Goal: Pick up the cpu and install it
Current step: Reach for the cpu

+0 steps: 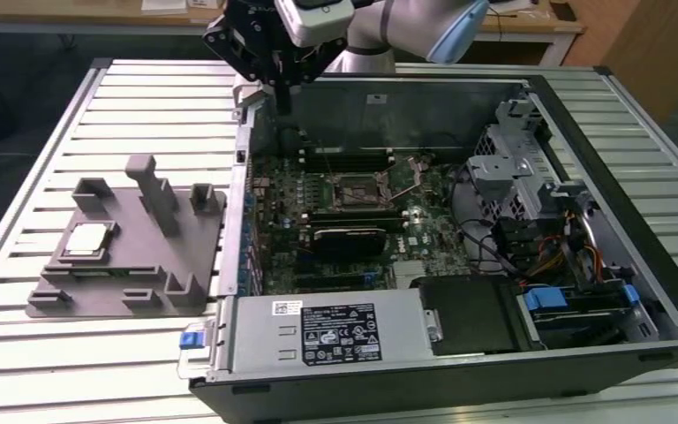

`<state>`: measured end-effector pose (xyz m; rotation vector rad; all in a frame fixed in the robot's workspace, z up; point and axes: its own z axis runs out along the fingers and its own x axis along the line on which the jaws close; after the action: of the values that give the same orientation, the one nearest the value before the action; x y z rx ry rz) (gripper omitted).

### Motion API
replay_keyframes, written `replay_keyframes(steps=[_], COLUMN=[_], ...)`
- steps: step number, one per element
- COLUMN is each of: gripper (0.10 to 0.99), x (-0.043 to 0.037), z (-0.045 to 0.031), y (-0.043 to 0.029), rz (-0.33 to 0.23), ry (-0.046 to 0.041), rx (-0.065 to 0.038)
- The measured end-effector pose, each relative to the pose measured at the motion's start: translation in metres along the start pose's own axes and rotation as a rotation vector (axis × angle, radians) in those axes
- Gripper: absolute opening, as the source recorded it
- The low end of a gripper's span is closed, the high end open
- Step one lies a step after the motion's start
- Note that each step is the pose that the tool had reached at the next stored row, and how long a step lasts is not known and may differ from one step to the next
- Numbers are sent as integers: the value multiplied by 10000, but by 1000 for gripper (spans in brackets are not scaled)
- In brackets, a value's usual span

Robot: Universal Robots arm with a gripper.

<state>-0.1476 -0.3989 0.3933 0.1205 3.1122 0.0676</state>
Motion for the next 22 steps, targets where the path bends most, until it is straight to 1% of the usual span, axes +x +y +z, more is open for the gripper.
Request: replay_keyframes(steps=[10,11,22], gripper=[106,106,106], x=[114,136,254], z=[-3,-3,-7], y=[-9,-10,-20], rz=[5,5,8], ry=[-4,-5,-9], rx=[0,-1,0])
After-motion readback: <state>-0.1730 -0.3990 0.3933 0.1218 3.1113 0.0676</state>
